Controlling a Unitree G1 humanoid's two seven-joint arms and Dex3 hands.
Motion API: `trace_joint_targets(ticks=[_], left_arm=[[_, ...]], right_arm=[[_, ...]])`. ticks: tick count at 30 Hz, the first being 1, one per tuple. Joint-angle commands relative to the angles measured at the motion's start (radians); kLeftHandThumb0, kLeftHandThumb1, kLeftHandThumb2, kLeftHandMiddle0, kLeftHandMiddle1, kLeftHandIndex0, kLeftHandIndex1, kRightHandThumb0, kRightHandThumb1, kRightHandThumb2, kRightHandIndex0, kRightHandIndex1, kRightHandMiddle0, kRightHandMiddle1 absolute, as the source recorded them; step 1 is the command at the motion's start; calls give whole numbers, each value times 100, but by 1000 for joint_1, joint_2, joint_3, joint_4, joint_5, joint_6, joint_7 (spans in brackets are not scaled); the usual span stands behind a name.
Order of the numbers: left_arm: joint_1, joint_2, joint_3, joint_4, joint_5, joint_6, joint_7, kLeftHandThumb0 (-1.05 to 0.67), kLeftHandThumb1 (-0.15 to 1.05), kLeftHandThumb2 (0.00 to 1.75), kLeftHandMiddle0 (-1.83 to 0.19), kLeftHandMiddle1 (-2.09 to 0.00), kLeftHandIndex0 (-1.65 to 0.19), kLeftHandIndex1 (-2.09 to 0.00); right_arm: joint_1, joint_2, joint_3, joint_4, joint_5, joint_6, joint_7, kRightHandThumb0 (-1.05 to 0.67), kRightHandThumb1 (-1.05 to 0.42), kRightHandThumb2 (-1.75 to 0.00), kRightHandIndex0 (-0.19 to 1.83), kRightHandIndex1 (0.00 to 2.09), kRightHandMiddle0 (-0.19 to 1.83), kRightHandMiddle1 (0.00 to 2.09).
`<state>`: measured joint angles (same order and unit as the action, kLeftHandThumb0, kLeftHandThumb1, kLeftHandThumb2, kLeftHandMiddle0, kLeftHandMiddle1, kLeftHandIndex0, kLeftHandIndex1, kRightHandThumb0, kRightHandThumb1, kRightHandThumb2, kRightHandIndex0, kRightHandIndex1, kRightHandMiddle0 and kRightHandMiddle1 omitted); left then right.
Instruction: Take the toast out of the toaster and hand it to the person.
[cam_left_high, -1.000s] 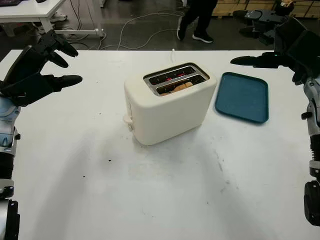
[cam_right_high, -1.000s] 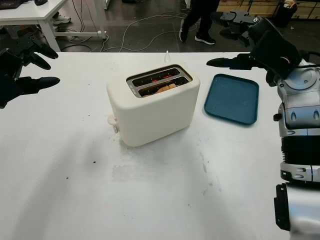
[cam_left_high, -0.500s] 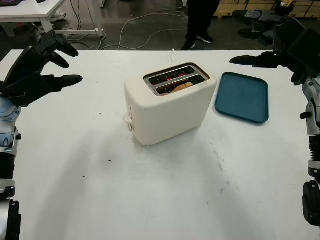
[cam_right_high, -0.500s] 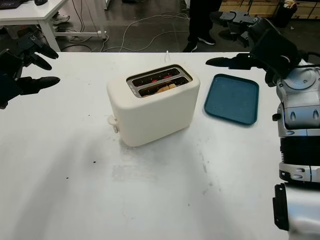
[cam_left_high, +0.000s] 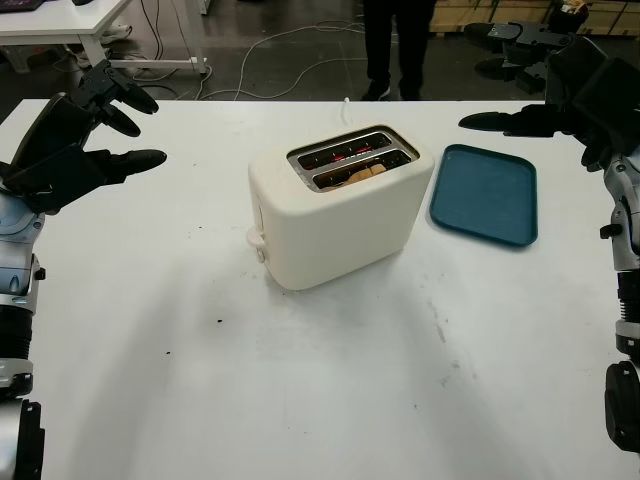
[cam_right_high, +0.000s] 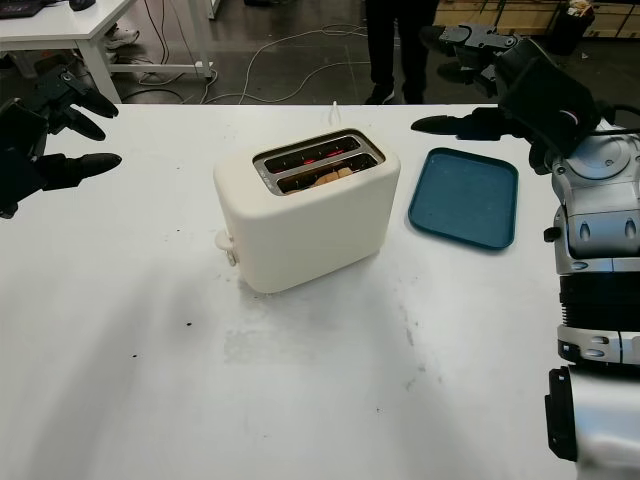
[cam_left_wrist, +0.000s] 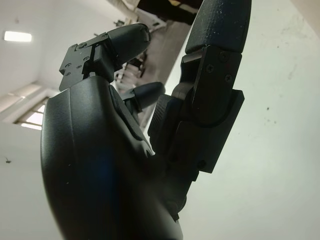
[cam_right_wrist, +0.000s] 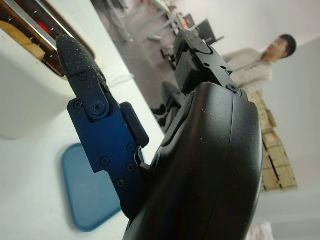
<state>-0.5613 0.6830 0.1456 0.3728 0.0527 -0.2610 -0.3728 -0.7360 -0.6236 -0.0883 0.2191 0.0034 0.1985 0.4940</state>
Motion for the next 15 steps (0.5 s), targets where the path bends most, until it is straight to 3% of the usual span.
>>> trace_joint_targets(ticks=[1,15], left_arm=[[11,1,3,0,-1,-12,2,-105,92,17,0,-166,0,-154],[15,-4,4,-4,0,-9,9,-105,92,17,0,-166,0,-154]], right_arm=[[-4,13,-4,-16,10,26,-12,-60,-68,0,3,73,40,1],[0,7,-1,-16,-1,8,-9,-59,-69,0,5,72,41,1]])
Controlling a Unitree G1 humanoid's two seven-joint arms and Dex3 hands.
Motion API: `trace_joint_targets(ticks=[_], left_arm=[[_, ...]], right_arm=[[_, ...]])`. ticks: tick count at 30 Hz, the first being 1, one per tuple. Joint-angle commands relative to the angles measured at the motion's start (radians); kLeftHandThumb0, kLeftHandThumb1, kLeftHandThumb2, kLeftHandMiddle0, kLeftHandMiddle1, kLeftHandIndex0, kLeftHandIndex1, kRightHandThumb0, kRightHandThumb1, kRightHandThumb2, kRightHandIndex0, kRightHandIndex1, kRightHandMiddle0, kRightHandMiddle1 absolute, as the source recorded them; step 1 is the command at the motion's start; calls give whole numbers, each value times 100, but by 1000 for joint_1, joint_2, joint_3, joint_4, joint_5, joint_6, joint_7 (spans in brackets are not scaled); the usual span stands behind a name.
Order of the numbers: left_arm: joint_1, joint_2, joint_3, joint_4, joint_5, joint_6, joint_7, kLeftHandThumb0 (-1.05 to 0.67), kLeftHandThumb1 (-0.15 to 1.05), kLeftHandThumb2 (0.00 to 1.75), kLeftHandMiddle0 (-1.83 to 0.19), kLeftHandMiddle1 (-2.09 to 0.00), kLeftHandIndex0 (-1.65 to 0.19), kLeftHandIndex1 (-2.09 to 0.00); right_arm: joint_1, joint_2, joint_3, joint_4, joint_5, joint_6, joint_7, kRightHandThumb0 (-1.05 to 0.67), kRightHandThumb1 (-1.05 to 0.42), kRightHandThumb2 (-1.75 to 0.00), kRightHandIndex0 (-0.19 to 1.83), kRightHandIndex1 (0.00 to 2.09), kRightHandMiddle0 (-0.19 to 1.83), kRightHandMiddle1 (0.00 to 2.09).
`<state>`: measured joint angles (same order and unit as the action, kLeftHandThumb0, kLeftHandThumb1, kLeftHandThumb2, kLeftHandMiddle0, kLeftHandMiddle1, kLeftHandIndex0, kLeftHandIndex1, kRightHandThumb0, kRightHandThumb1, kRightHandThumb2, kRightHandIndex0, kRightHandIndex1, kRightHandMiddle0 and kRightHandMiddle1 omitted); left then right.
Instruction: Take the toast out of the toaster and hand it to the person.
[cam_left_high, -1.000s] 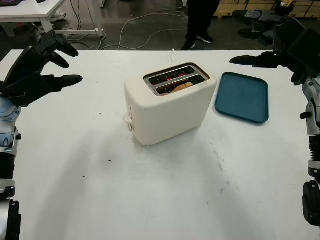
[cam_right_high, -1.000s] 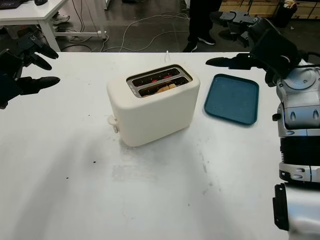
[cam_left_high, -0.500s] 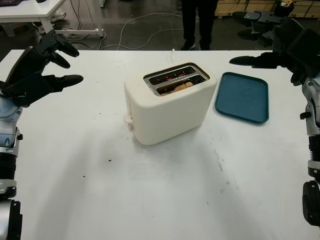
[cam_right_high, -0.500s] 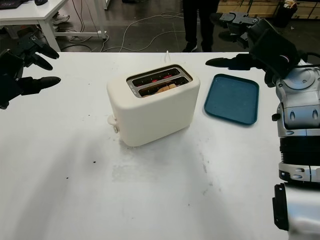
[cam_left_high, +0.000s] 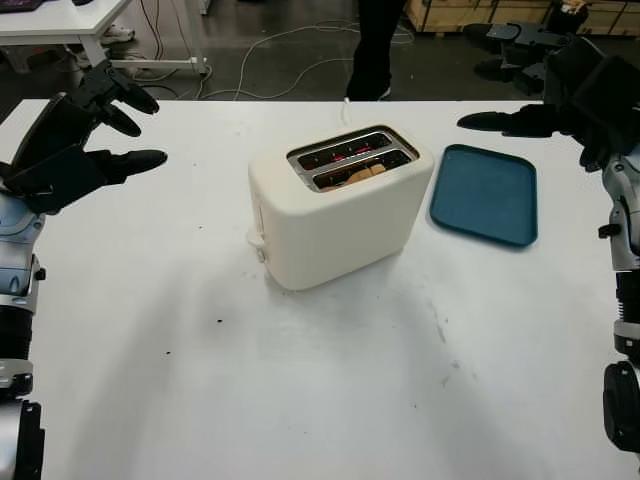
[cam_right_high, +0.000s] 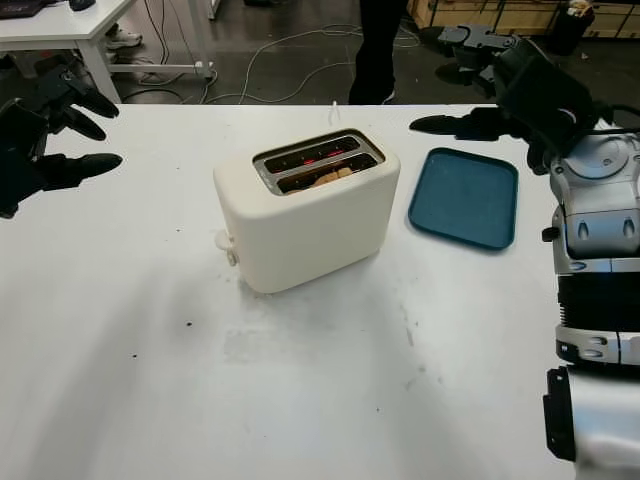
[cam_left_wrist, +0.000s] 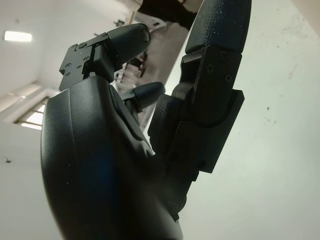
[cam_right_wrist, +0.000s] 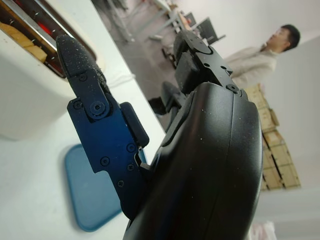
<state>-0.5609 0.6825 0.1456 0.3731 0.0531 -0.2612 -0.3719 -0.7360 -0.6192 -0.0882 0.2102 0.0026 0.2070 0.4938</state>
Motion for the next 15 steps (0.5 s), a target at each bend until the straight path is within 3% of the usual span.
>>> trace_joint_targets(ticks=[1,15], left_arm=[[15,-3,4,-6,1,-8,9,-105,92,16,0,-167,0,-154],[15,1,2,-8,-1,-5,6,-105,92,17,0,-165,0,-153]], right_arm=[[0,4,-2,-5,3,2,-8,-59,-69,0,5,72,41,1],[2,2,1,-13,3,13,-3,-58,-70,0,5,70,40,1]])
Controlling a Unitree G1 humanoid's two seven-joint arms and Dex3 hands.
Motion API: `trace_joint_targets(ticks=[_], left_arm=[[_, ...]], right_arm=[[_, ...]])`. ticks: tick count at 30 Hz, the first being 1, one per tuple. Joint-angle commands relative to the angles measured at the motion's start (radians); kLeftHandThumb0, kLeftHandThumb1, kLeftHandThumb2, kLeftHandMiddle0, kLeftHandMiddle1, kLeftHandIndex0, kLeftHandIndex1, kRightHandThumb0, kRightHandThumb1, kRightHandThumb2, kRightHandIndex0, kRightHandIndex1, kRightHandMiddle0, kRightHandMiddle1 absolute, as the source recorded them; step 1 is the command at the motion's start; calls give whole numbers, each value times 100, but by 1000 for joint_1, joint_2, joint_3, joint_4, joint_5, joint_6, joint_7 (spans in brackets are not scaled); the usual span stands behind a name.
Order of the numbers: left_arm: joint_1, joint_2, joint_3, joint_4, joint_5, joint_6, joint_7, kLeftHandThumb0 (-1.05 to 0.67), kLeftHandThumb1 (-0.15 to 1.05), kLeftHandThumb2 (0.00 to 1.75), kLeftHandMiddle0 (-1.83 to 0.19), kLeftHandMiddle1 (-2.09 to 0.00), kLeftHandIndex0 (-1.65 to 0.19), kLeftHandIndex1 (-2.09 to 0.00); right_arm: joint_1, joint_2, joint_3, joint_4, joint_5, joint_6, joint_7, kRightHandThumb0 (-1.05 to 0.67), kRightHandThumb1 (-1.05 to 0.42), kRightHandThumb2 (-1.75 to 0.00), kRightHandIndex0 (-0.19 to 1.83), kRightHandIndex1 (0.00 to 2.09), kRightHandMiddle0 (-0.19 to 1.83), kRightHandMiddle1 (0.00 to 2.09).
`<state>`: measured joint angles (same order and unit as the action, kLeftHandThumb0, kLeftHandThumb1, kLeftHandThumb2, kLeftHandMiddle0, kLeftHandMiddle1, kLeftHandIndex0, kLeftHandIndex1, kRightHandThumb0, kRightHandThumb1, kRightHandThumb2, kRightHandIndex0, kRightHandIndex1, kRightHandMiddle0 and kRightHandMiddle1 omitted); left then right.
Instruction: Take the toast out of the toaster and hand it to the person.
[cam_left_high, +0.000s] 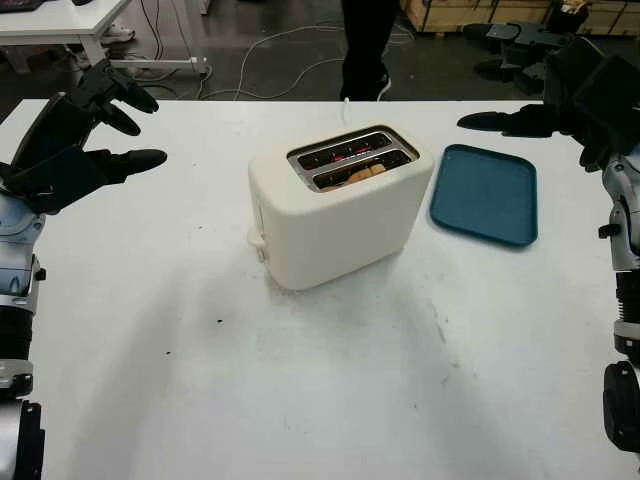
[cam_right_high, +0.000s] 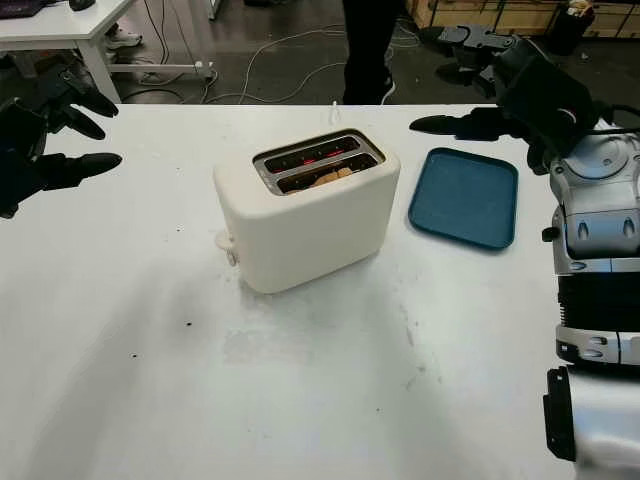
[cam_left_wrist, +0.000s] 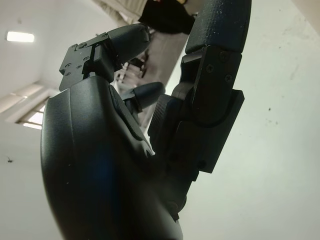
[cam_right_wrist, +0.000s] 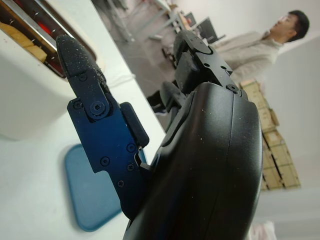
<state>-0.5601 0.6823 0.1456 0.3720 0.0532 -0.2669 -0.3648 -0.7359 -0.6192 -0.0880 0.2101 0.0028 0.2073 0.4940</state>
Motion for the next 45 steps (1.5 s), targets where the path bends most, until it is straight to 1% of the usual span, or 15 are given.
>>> trace_joint_targets(ticks=[1,7,11,16,27,32,37,40,45], left_arm=[[14,1,3,-4,-3,-2,-3,-105,92,17,0,-165,0,-153],[12,0,2,3,-3,-6,-1,-105,92,16,0,-165,0,-153],[13,-3,4,-7,-10,15,-6,-105,92,15,0,-166,0,-154],[13,0,1,-13,-1,18,-2,-105,92,15,0,-165,0,-154],[5,1,-1,5,2,-11,-2,-105,92,18,0,-165,0,-152],[6,1,-1,3,3,-12,0,-105,92,18,0,-164,0,-152],[6,1,-1,-6,2,-2,0,-105,92,18,0,-164,0,-152],[7,1,-1,-11,4,4,1,-105,92,17,0,-165,0,-153],[6,-1,1,0,1,-8,1,-105,92,18,0,-165,0,-153]], right_arm=[[3,2,1,-18,2,17,-4,-58,-70,0,5,70,41,1],[0,-1,1,-11,5,12,3,-59,-70,0,4,70,40,1],[3,-1,1,-20,5,20,2,-58,-70,0,4,69,40,0],[1,0,1,-19,-2,10,-6,-57,-69,0,6,70,41,1],[-7,1,5,-12,-7,12,-5,-60,-69,0,7,69,42,1],[-9,2,4,-17,-6,26,-6,-59,-69,0,6,69,41,1],[-13,-3,11,-10,-15,9,-2,-61,-69,0,7,69,41,1],[-13,-3,12,-12,-16,2,-1,-59,-69,0,7,69,41,1],[-9,1,8,-13,-11,4,-6,-59,-69,0,7,71,43,2]])
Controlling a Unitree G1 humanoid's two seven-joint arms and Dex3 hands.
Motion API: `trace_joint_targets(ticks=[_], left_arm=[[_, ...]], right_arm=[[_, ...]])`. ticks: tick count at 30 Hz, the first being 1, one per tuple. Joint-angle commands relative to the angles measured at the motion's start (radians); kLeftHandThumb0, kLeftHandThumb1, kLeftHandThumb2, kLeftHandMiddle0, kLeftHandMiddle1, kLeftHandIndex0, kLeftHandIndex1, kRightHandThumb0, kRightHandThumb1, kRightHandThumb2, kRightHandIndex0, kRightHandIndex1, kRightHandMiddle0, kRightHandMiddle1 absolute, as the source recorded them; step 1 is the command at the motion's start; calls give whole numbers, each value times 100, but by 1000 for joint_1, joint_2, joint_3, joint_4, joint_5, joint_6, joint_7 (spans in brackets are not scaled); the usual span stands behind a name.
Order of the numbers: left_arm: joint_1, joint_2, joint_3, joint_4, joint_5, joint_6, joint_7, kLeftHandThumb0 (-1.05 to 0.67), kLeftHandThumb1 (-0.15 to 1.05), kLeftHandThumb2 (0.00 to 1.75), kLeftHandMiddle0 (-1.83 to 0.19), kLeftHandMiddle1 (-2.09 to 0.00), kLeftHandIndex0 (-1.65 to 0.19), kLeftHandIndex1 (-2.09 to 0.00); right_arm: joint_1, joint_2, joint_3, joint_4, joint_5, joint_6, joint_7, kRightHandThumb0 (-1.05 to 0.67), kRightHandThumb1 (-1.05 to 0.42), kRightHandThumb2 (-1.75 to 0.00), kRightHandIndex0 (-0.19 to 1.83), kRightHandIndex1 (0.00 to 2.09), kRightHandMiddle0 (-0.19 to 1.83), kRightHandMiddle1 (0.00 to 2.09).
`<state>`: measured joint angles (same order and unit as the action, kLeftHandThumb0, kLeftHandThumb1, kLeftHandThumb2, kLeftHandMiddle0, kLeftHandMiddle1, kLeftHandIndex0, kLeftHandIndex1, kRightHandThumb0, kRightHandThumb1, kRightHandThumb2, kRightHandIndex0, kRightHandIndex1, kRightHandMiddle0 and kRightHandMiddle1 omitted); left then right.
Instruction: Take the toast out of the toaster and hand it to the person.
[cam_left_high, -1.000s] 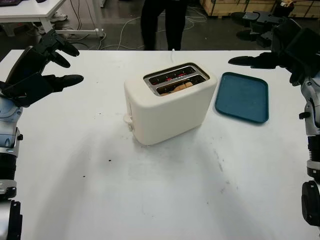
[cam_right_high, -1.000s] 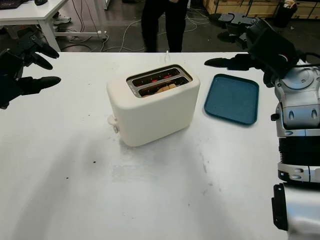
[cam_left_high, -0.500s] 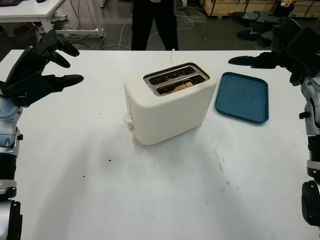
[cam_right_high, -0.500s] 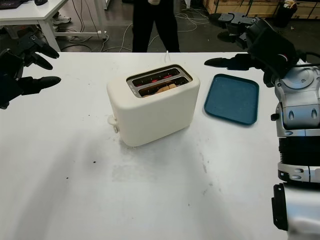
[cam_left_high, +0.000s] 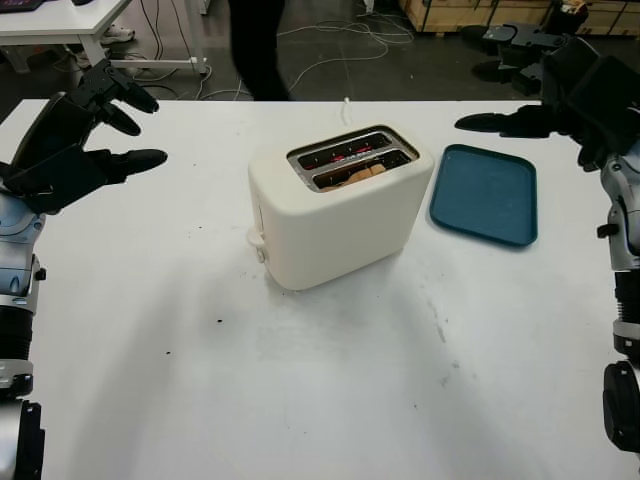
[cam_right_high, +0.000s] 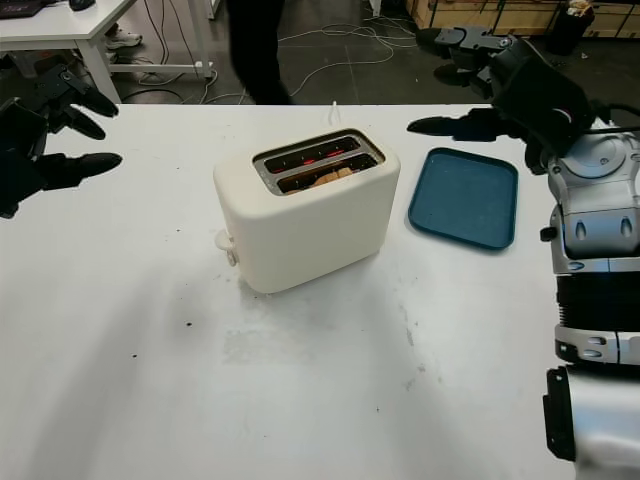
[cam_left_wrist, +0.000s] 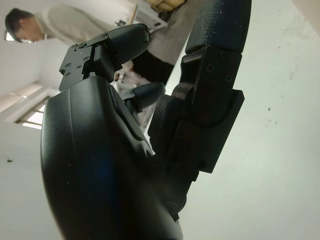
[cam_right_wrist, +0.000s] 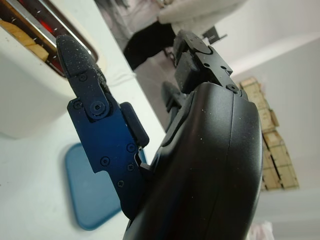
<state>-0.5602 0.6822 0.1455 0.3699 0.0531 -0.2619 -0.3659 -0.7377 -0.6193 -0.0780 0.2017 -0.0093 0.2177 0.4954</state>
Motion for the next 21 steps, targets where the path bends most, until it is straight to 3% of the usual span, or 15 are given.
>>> trace_joint_targets(ticks=[1,21], left_arm=[[6,-2,2,2,-3,-10,0,-105,92,18,0,-165,0,-153],[7,1,1,8,-2,-21,-2,-105,92,19,0,-163,0,-151]], right_arm=[[-7,3,-4,-8,3,5,-9,-58,-68,0,7,71,43,2],[-7,-2,-2,-9,4,2,-1,-58,-69,0,7,69,41,1]])
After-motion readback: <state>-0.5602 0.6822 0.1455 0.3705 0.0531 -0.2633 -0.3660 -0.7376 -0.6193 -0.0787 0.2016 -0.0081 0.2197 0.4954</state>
